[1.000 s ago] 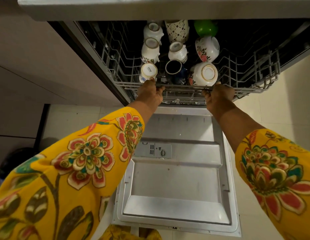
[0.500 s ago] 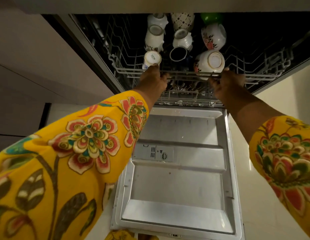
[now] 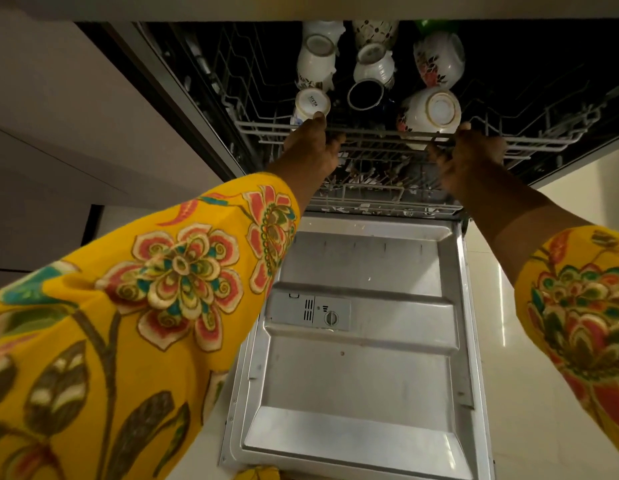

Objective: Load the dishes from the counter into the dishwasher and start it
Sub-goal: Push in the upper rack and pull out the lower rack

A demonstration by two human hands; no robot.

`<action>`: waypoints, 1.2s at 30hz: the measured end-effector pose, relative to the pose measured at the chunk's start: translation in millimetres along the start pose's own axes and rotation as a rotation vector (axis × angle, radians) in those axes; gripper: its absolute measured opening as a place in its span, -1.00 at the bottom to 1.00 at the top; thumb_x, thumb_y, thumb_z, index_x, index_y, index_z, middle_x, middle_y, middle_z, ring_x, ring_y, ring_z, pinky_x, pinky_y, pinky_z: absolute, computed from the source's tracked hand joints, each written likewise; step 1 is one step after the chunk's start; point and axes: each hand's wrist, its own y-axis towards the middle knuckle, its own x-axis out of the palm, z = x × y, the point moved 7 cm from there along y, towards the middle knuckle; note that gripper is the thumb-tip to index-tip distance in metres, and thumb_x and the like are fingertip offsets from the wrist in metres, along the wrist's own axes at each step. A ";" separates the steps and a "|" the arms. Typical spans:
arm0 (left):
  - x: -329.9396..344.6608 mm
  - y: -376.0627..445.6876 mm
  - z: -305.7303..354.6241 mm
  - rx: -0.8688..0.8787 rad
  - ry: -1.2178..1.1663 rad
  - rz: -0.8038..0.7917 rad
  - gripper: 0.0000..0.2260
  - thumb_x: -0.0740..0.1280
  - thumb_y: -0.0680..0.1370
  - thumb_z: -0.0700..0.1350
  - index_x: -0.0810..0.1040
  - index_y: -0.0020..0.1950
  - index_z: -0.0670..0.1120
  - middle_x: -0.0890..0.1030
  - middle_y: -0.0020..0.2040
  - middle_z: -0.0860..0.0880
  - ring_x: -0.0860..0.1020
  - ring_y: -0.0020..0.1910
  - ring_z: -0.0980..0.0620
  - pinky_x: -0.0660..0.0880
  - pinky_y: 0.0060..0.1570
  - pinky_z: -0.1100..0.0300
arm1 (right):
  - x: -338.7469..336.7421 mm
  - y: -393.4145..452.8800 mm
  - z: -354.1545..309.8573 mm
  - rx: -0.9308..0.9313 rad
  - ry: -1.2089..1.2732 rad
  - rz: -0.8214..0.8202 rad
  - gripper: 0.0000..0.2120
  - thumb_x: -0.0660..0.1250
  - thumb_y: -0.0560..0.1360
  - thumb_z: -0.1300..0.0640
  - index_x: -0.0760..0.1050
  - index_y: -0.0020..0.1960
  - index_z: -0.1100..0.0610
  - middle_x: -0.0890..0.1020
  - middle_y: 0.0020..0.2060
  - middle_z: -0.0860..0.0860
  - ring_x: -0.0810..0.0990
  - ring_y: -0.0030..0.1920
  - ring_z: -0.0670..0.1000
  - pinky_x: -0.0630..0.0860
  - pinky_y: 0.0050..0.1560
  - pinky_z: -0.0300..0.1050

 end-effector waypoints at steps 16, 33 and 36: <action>-53.1 78.5 -72.1 0.514 1.454 -0.288 -0.68 0.10 0.61 -0.10 0.48 0.25 -0.22 0.53 0.21 -0.24 0.49 0.20 -0.17 0.36 0.00 0.21 | -15.1 37.6 99.8 -0.688 -1.462 -0.292 -0.66 0.14 0.62 0.06 0.51 0.20 0.28 0.57 0.14 0.23 0.53 0.13 0.17 0.39 -0.01 -0.13; -25.2 157.7 -143.1 0.448 1.932 -0.542 -0.42 0.10 0.63 -0.23 -0.16 0.54 -0.25 -0.16 0.55 -0.20 -0.11 0.54 -0.14 -0.03 0.51 0.07 | 13.8 118.4 171.3 -0.722 -1.919 -0.473 -0.26 0.23 0.56 -0.01 -0.14 0.55 0.10 -0.08 0.54 0.10 -0.12 0.52 0.20 -0.04 0.49 0.14; -22.0 149.9 -143.0 0.465 1.863 -0.538 -0.44 0.13 0.61 -0.27 -0.08 0.54 -0.27 -0.07 0.55 -0.19 0.00 0.53 -0.17 0.06 0.49 0.08 | 10.9 113.3 170.2 -0.709 -1.879 -0.454 -0.27 0.26 0.53 0.08 -0.10 0.55 0.07 -0.05 0.53 0.10 -0.09 0.52 0.20 -0.02 0.49 0.17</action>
